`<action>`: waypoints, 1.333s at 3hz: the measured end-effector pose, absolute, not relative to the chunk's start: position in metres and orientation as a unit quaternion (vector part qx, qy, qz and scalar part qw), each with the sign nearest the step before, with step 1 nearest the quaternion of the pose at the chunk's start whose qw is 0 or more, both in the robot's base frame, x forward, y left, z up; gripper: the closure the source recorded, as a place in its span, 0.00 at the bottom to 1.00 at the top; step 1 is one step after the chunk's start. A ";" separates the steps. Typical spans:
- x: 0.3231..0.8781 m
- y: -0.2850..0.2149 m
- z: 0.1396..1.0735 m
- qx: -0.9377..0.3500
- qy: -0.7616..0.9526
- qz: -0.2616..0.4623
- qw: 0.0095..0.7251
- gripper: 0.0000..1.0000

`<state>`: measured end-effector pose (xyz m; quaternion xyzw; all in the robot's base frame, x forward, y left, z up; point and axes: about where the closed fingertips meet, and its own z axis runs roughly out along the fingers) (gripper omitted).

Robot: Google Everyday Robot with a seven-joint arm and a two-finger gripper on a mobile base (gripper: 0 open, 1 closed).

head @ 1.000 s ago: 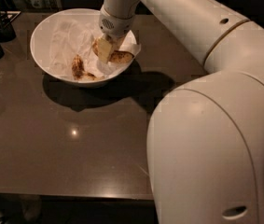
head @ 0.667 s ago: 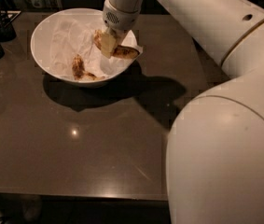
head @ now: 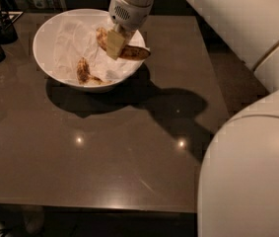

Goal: Pick banana from white bowl

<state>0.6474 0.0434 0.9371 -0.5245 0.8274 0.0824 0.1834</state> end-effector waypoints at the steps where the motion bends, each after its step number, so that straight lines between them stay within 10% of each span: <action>1: 0.609 0.048 0.959 -0.560 0.804 0.103 0.172 1.00; 4: 0.557 0.059 0.966 -0.587 0.784 0.123 0.160 1.00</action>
Offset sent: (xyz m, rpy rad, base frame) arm -0.0323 0.0041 0.0189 0.0110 0.0223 0.0779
